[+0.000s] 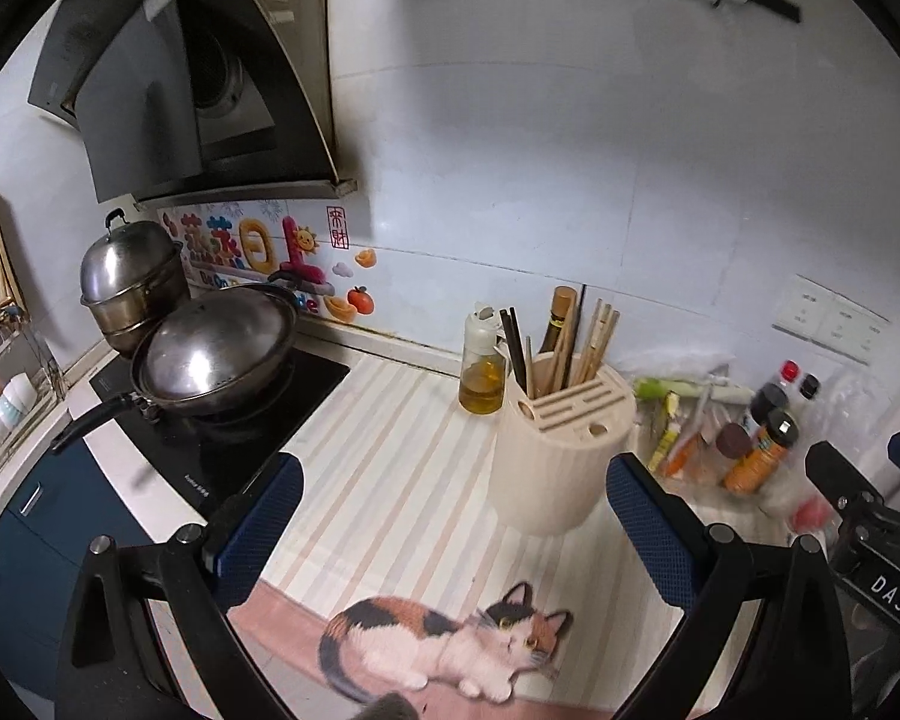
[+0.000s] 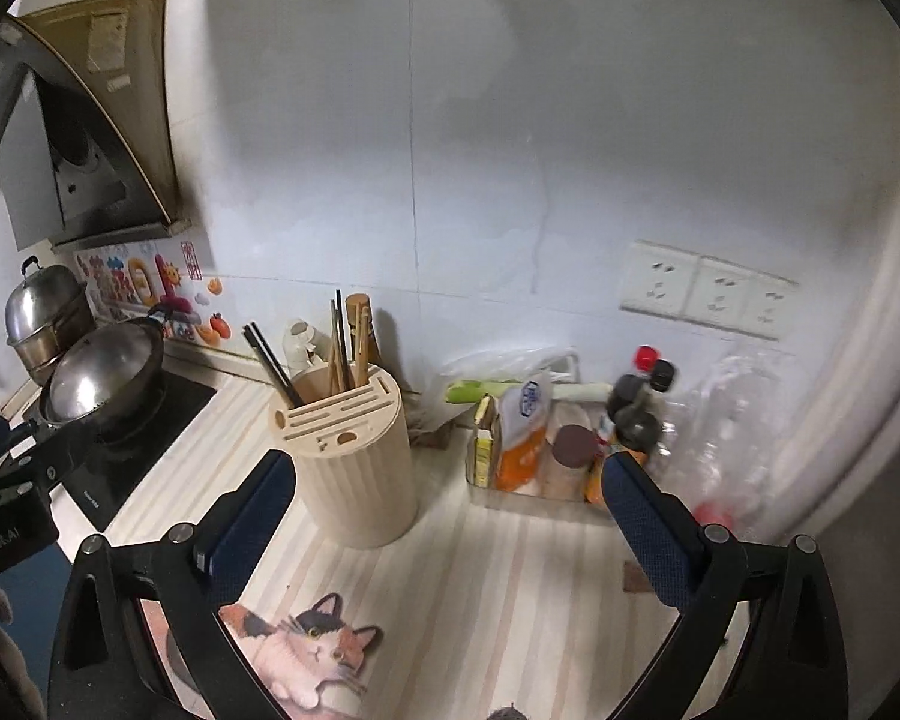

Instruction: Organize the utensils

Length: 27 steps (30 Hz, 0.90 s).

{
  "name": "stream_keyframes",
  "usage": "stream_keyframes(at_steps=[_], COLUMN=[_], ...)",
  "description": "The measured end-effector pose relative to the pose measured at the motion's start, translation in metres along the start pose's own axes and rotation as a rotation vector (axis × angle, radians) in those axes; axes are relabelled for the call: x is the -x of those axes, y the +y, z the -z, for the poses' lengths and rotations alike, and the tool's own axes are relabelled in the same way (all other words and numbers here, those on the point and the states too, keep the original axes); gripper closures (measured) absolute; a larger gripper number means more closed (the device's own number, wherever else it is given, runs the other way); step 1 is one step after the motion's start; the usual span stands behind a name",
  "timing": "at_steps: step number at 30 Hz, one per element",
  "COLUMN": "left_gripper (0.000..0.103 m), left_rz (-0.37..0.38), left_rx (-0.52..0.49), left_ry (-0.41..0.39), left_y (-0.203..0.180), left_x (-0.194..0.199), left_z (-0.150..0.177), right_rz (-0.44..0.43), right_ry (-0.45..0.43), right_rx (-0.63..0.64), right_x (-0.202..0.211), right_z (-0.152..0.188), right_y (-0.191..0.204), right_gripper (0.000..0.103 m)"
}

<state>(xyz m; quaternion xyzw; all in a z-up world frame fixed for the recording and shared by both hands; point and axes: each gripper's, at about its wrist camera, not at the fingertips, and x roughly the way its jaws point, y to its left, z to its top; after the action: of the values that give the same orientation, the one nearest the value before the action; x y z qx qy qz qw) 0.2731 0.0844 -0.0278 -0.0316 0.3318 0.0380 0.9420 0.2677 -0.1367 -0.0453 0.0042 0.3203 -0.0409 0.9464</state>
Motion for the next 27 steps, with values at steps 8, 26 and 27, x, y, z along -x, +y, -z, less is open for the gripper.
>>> stream_keyframes(at_steps=[8,26,27], left_gripper=[0.000,0.000,0.000], left_rz=[0.048,0.071,0.072], left_rx=[-0.056,-0.047,-0.045], left_ry=[-0.022,-0.070,-0.068], left_y=[0.023,0.045,0.045], left_x=[0.076,0.166,0.167], left_z=[0.027,0.054,0.055], right_rz=[0.049,0.059,0.057], right_ry=[-0.037,-0.115,-0.115], right_rx=[-0.029,-0.062,-0.062], right_x=[0.105,0.233,0.235], right_z=[0.035,0.068,0.068], right_y=[0.028,0.032,0.031], right_gripper=[0.000,0.000,0.000])
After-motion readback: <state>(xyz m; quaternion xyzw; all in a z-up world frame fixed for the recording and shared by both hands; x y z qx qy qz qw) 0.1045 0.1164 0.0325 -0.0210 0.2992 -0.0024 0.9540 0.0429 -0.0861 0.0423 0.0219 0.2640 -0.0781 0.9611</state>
